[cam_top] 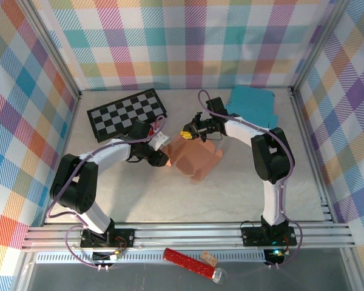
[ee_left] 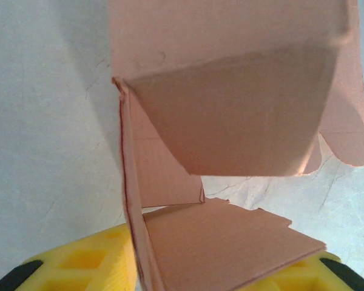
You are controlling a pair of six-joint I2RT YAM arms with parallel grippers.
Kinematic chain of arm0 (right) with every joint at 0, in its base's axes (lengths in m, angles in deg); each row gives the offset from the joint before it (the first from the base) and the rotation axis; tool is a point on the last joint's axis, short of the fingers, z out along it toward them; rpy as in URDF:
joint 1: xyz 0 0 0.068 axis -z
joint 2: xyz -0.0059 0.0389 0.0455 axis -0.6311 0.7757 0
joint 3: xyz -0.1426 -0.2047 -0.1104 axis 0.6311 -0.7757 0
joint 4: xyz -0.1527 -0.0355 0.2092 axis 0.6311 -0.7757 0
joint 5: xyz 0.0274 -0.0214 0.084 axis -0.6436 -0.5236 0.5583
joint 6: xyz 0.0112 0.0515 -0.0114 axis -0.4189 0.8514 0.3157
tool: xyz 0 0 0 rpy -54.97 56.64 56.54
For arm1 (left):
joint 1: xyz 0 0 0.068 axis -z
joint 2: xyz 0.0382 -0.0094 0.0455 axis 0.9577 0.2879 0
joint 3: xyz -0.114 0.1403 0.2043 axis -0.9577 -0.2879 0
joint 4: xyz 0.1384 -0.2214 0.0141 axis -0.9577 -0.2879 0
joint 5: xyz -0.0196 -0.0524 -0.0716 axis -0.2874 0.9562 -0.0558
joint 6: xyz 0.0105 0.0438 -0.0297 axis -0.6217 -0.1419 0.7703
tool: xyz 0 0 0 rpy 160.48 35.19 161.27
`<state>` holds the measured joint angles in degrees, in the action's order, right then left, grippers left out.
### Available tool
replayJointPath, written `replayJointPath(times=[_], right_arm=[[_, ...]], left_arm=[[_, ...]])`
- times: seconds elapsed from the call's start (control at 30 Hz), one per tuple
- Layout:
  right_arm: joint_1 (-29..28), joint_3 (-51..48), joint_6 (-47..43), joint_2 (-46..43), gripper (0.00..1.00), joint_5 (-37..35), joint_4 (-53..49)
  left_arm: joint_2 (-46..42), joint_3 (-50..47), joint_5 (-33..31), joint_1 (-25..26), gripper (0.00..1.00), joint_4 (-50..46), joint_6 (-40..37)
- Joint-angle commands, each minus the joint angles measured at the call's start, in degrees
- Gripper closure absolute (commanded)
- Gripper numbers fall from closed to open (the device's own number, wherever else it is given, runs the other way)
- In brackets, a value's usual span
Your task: Fold the paper box
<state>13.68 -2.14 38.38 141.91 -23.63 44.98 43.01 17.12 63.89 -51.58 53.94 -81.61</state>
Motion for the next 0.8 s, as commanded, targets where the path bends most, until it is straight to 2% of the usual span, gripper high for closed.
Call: replayJointPath(times=[0.0,0.27,0.43,0.77], right_arm=[[0.3,0.0,0.7,1.7,1.0,0.6,1.5],[0.3,-3.0,2.4,1.5,1.0,0.1,9.8],[0.3,-6.3,3.4,1.0,1.0,0.0,15.0],[0.3,-11.2,6.4,-0.9,1.0,-1.2,25.3]], left_arm=[[1.0,2.1,0.5,0.4,0.62,0.9,-0.7],[1.7,2.5,0.4,2.3,0.63,1.4,0.4],[2.0,2.5,-1.4,2.4,0.63,2.7,2.0],[3.1,3.6,-0.8,2.7,0.62,2.9,4.6]])
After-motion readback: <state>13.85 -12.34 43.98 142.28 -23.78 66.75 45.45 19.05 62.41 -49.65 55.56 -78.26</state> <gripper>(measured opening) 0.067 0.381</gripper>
